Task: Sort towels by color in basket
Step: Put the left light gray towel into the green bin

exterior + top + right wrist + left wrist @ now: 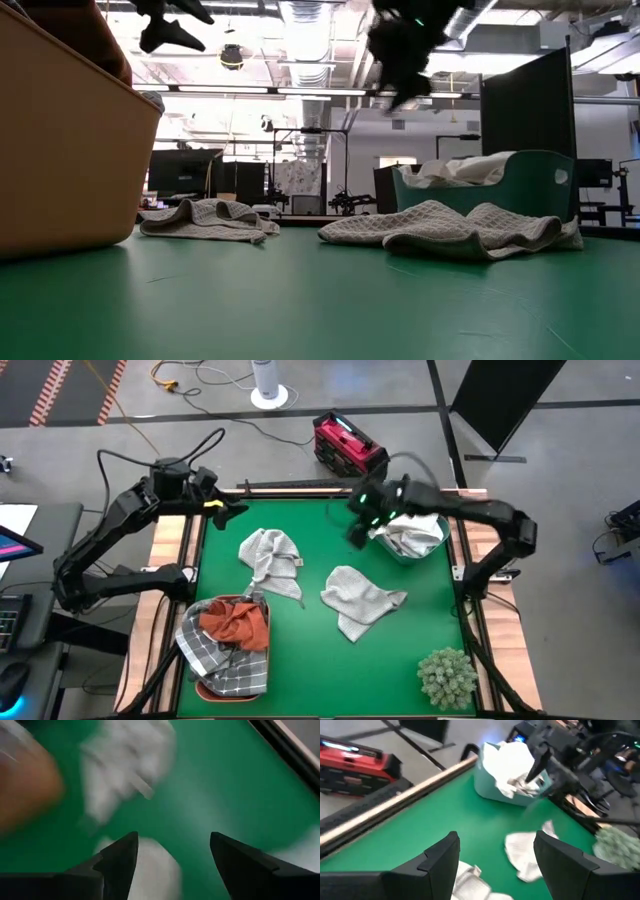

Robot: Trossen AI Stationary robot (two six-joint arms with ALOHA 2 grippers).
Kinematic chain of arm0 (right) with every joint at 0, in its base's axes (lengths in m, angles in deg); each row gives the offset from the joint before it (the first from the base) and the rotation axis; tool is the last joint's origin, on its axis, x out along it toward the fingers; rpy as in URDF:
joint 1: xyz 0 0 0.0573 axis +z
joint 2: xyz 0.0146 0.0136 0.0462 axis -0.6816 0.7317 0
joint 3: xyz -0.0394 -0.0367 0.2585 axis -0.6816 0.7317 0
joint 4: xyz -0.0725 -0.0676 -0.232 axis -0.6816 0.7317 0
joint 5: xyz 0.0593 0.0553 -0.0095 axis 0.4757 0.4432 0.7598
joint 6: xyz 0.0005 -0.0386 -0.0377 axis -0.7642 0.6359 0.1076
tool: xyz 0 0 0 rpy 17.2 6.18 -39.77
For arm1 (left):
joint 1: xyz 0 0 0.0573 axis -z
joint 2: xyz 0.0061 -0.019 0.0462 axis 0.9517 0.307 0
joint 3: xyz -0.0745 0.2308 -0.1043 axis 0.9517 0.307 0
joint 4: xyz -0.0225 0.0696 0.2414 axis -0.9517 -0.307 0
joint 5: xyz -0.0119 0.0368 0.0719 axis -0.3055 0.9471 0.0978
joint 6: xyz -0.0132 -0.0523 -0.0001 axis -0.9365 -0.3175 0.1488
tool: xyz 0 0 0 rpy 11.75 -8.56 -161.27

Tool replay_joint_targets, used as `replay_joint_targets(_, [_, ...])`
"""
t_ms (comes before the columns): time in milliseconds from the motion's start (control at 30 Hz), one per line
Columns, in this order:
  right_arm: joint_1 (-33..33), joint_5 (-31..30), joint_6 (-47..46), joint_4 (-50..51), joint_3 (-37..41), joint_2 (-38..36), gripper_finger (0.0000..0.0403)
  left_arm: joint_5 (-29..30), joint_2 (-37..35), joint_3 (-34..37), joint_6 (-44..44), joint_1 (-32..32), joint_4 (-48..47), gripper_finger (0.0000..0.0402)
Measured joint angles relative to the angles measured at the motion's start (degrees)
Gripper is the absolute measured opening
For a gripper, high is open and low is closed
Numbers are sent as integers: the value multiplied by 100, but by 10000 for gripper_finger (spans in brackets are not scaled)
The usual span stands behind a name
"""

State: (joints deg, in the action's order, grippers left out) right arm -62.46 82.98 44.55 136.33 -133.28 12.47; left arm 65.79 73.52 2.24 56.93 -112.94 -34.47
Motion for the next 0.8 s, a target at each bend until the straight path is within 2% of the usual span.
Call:
replay_joint_targets(167, [671, -279, -1014, -2542, 136, 576, 291, -506, -125, 0, -3, 0, -548, 242])
replay_joint_targets(233, [823, -542, -1134, -3111, 113, 961, 291, -628, -264, 0, 4, 7, -821, 242])
replay_joint_targets(333, [1050, -1046, -1305, -3279, -93, 1593, 290, -665, -565, 0, 61, 37, -1253, 242])
replay_joint_targets(533, [1252, -1490, -1359, -3329, -835, 2945, 290, -673, -1177, -2, 34, 37, -1602, 242])
replay_joint_targets(700, [1327, -1954, -1566, -3332, -1462, 3781, 290, -1241, -1286, -4, -204, 40, -1811, 242])
replay_joint_targets(800, [1359, -2193, -1362, -3444, -1746, 4175, 289, -1565, -1291, -4, -353, 42, -1838, 242])
